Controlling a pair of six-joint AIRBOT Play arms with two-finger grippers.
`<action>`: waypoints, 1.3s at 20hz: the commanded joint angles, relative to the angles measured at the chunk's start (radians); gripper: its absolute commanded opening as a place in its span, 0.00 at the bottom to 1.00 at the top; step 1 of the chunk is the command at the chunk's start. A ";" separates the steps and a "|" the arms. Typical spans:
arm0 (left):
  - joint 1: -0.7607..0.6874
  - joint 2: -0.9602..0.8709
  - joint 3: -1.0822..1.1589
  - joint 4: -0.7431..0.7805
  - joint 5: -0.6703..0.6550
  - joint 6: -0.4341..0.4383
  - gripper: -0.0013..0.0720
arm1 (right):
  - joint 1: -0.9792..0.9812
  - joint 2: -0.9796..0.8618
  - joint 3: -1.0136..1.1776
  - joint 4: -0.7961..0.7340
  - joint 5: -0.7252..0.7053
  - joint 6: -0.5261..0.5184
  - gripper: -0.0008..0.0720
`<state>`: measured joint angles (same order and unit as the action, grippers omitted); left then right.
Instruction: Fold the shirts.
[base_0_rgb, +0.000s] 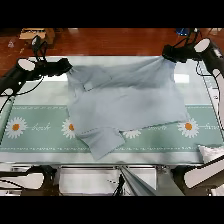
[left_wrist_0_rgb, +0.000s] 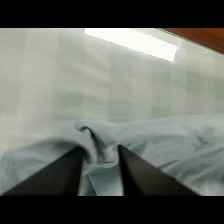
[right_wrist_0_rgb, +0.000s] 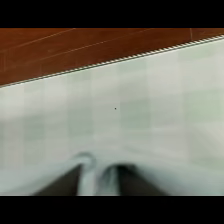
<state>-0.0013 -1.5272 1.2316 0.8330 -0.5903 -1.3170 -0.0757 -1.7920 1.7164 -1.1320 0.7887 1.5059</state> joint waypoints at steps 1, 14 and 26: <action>0.065 0.017 0.030 0.043 -0.282 0.000 0.78 | -0.040 0.062 0.001 -0.026 0.144 -0.096 0.60; 0.310 0.383 -0.648 0.048 -0.744 0.018 0.76 | -0.504 0.267 -0.187 0.000 0.743 -0.192 0.70; -0.030 0.245 -0.746 -0.140 -0.440 0.011 0.70 | -0.499 0.267 -0.233 0.018 0.719 -0.214 0.70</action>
<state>0.0364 -1.2346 0.4934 0.7589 -1.1221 -1.3212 -0.5735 -1.5261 1.4853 -1.1198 1.5082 1.2957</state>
